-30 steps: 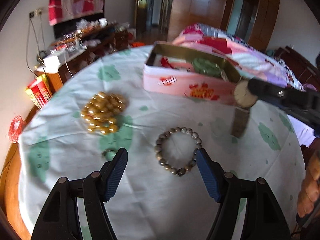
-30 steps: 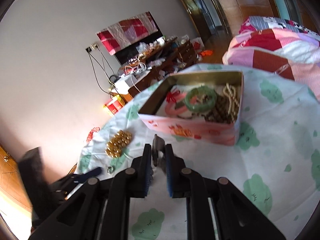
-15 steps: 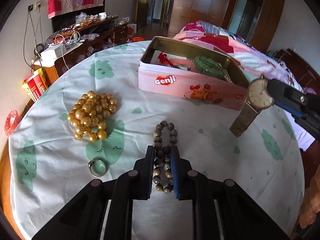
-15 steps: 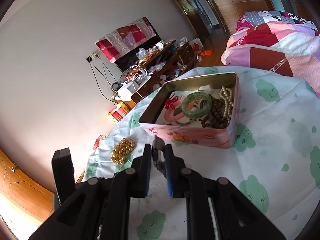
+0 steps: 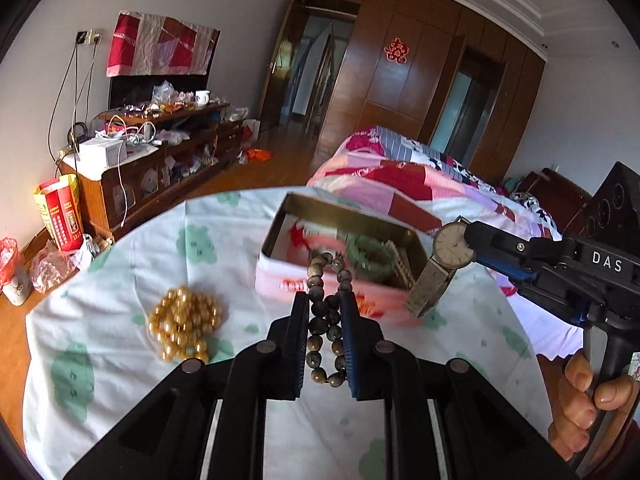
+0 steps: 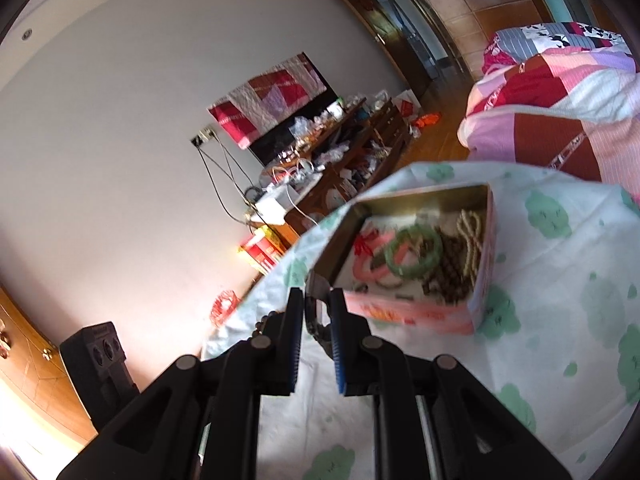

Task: Organize jewelry
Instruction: 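Carry the watch and bead bracelet into the pink tin and open both grippers, then move both grippers back over the gold beads and silver ring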

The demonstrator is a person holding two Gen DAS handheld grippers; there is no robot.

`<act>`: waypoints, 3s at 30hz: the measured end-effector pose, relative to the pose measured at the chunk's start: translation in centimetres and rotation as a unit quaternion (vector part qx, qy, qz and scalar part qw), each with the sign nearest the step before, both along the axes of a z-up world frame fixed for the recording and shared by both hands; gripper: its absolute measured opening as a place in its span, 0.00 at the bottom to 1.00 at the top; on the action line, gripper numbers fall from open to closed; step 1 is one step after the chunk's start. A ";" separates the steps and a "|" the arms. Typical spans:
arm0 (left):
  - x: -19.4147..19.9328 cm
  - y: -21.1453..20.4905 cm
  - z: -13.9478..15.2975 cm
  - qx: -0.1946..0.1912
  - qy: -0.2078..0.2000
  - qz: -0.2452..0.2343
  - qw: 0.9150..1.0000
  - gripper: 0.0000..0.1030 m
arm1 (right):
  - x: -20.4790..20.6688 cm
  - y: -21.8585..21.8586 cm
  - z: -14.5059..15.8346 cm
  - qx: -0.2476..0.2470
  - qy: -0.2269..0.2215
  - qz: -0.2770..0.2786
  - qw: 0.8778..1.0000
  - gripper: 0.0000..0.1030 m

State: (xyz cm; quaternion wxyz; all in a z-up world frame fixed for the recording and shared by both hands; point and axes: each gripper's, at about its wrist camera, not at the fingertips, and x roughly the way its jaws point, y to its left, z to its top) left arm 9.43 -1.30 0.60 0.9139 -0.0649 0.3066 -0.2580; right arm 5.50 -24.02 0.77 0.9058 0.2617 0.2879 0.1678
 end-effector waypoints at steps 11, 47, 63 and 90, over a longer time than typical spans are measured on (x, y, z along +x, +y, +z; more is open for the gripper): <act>6.4 -4.1 -1.0 0.056 -0.010 0.007 0.998 0.15 | 7.4 -0.7 -0.8 0.012 0.024 0.006 1.000 0.16; 0.5 -0.3 -4.4 0.100 0.017 0.096 0.990 0.62 | 1.2 0.8 -4.8 -0.154 0.016 -0.187 0.970 0.63; -2.4 6.8 -4.6 0.116 0.013 0.177 0.977 0.62 | -0.2 3.4 -5.3 -0.178 0.032 -0.164 0.970 0.63; -3.0 10.2 -7.6 0.088 0.069 0.213 0.971 0.62 | 0.9 13.3 -6.4 -0.183 0.043 0.068 0.980 0.43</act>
